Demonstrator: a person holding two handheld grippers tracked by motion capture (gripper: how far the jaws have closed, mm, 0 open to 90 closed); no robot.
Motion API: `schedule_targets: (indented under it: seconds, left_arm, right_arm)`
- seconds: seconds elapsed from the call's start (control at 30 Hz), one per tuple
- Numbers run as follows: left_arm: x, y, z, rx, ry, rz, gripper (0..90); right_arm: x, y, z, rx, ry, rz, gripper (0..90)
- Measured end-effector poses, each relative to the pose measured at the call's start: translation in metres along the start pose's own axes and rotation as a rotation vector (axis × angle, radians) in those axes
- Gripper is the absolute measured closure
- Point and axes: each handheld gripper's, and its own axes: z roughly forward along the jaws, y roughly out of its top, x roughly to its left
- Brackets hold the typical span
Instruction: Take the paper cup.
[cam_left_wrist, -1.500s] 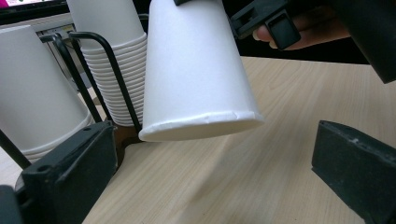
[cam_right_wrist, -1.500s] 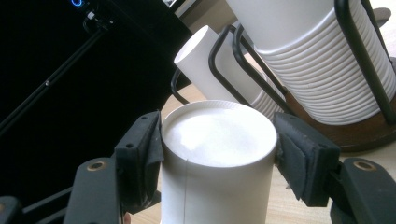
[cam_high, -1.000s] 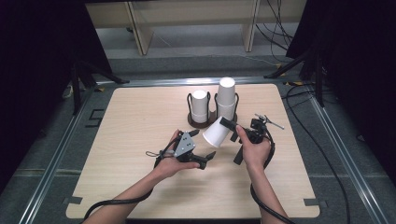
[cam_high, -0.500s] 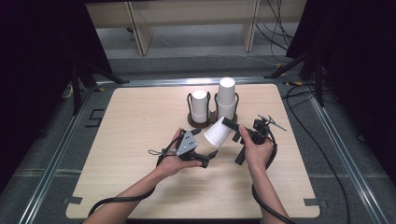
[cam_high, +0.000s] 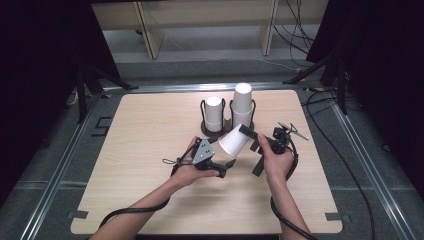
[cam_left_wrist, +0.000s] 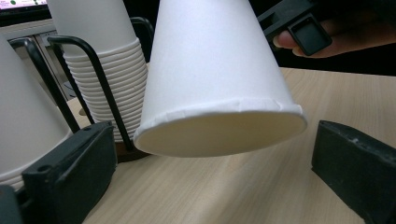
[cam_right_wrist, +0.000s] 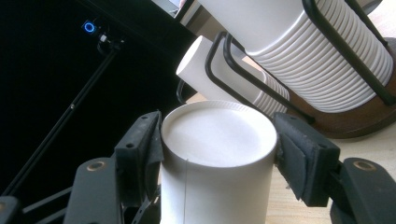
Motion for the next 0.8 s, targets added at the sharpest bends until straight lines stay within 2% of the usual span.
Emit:
schedule_targets:
  seconds: [0.43, 0.47, 0.57, 0.6, 0.8]
  left_arm:
    - [0.0002, 0.0001, 0.0060, 0.004, -0.001, 0.001, 0.4]
    - [0.0002, 0.0004, 0.0063, 0.005, -0.002, 0.003, 0.5]
    - [-0.0003, 0.0010, 0.0074, 0.001, -0.005, 0.002, 0.8]
    - [-0.0005, 0.0008, 0.0083, -0.007, -0.004, 0.000, 1.0]
    - [-0.0001, 0.0006, 0.0094, -0.009, -0.002, -0.004, 4.0]
  right_arm:
    - [0.0008, -0.0009, 0.0007, 0.009, 0.009, 0.027, 35.8]
    - [0.0025, -0.0013, 0.0006, 0.013, 0.010, 0.056, 35.8]
    - [0.0024, -0.0016, 0.0008, 0.015, 0.011, 0.060, 35.8]
    - [0.0006, -0.0012, 0.0011, 0.009, 0.004, 0.035, 35.8]
    - [0.0005, -0.0015, 0.0006, 0.012, 0.015, 0.046, 35.8]
